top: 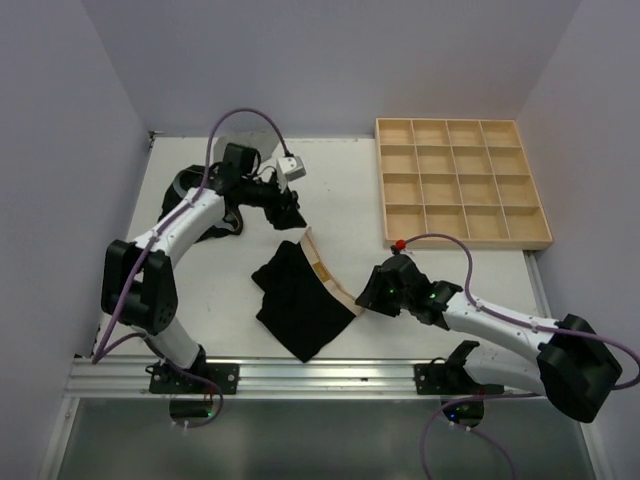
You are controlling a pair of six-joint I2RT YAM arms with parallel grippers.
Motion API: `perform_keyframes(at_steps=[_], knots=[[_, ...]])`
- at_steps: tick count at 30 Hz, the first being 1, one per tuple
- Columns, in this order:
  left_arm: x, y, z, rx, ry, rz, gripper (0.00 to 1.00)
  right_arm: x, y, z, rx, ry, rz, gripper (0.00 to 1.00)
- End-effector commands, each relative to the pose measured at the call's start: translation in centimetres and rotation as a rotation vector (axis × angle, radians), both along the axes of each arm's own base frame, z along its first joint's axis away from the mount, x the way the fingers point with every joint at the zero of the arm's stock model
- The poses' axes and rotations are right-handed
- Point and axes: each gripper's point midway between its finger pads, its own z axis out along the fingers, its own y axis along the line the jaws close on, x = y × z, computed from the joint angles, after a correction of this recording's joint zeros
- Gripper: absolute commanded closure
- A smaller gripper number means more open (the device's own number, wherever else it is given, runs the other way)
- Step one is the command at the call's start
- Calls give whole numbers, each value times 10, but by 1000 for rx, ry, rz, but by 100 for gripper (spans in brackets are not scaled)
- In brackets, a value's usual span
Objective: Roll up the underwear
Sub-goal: Flatten the underwear
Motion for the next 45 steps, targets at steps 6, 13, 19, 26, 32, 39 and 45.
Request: perform_keyframes(at_steps=[6, 13, 19, 26, 32, 39, 45], knots=[[68, 31, -43, 157, -78, -21, 36, -4, -11, -25, -75, 56, 5, 48], [83, 29, -59, 120, -68, 22, 34, -3, 6, -35, 5, 93, -4, 52], [85, 19, -69, 76, 1, 6, 32, -6, 17, -54, 41, 140, 8, 67], [107, 13, -91, 190, 46, 230, 32, -11, 16, -51, 69, 124, 23, 96], [105, 2, -106, 271, 94, 392, 37, -6, 11, -38, 46, 60, 45, 100], [103, -7, -118, 319, 143, 471, 35, -7, 1, -27, -21, 15, 92, 100], [86, -22, -132, 374, 164, 432, 37, -7, 1, -28, -33, 12, 113, 100]])
